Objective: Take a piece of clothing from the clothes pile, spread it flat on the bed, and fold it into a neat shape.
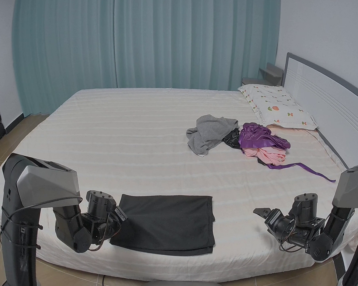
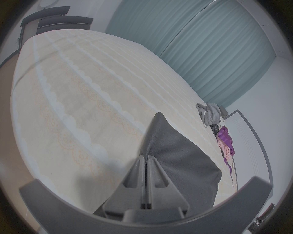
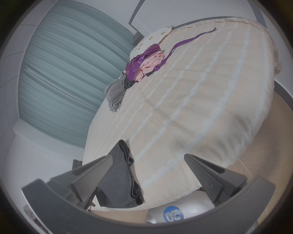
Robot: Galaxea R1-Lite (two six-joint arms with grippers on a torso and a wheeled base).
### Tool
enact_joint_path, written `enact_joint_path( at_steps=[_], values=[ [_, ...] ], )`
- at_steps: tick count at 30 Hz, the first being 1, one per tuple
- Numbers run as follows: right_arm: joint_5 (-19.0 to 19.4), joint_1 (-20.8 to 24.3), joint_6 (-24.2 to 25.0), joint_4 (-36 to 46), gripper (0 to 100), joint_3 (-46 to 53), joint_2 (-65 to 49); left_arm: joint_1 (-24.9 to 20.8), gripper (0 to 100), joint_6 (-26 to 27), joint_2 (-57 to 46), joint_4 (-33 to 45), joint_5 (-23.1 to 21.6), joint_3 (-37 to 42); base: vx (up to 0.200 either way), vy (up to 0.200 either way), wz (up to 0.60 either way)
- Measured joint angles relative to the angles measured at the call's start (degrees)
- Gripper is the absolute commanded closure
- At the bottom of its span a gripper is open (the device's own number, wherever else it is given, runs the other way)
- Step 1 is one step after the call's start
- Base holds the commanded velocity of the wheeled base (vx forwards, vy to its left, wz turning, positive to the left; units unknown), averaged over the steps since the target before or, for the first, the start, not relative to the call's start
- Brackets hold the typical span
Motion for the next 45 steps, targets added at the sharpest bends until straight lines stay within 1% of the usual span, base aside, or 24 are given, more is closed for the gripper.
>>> enact_joint_path(
  at_steps=[13,24,29,35,40,45],
  values=[
    [0.07,-0.05,0.0,0.0,0,-0.07,0.13,0.56,100,-2.19,-0.48,0.05,0.01,0.07,0.0,0.2,0.0],
    [0.09,-0.06,0.09,0.02,0,-0.07,0.17,0.76,100,-2.4,-1.38,0.0,0.2,0.94,0.0,0.2,0.0],
    [0.09,-0.06,0.09,0.0,0,-0.09,0.2,0.94,100,-2.38,-1.58,0.13,1.97,1.26,0.0,0.2,0.0],
    [0.09,-0.02,0.16,0.0,0,-0.07,0.22,1.08,100,-2.33,-1.68,0.65,2.74,1.62,0.0,0.2,0.0],
    [0.09,-0.06,0.13,0.02,0,0.0,0.22,1.16,100,-2.24,-1.74,0.73,4.35,1.87,0.0,0.2,0.0],
    [0.11,-0.02,0.2,0.02,0,0.0,0.22,1.06,100,-2.22,-1.88,0.84,4.63,2.3,0.0,0.2,0.0]
  ],
)
